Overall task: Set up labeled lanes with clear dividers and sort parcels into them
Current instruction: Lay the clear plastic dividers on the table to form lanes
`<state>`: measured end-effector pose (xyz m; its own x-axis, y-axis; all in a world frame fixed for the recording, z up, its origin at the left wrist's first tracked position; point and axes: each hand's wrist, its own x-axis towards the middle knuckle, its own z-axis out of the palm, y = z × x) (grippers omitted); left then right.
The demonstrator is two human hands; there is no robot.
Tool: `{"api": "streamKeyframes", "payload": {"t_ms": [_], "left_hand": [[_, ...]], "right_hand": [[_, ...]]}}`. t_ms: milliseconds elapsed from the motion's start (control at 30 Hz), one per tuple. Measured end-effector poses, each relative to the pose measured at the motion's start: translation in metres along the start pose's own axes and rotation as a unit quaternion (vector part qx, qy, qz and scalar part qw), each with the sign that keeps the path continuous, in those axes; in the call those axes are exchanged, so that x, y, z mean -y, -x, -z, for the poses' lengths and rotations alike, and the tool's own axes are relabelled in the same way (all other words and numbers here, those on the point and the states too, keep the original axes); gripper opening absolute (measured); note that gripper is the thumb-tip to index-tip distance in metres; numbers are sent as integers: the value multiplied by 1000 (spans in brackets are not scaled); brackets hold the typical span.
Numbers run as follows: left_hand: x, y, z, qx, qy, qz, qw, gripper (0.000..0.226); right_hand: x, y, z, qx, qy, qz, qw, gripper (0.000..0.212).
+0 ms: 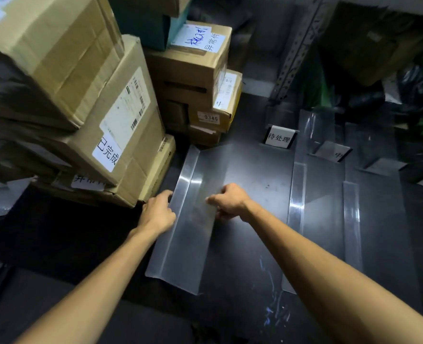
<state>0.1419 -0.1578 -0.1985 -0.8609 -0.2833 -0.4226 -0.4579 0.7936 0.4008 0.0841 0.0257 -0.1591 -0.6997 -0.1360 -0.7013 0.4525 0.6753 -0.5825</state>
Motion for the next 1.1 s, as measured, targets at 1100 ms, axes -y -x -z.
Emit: {"api": "streamKeyframes", "payload": {"t_ms": [1100], "left_hand": [[-41,35,49,-7,179,54,982,28]], "right_hand": [[84,92,-7,-195,66,235,950,25]]}}
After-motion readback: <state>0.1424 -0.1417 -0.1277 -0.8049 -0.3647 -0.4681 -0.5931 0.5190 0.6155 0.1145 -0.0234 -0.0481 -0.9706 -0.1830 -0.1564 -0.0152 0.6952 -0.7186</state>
